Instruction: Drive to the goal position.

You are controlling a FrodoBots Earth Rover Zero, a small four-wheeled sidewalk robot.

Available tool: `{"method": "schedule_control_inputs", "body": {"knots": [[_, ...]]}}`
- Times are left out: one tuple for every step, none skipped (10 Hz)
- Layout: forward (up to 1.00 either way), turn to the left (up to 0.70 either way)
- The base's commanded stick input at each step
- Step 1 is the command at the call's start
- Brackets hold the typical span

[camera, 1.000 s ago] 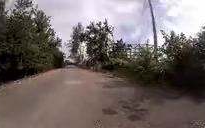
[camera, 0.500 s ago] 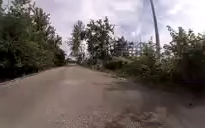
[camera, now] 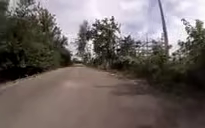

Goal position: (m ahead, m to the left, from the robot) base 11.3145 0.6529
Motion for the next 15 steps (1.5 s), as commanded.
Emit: {"method": "schedule_control_inputs", "body": {"knots": [[0.70, 0.00], [0.70, 0.00], [0.70, 0.00], [0.70, 0.00], [0.70, 0.00], [0.70, 0.00], [0.70, 0.00], [0.70, 0.00], [0.70, 0.00], [0.70, 0.00], [0.70, 0.00], [0.70, 0.00], [0.70, 0.00], [0.70, 0.00], [0.70, 0.00]]}}
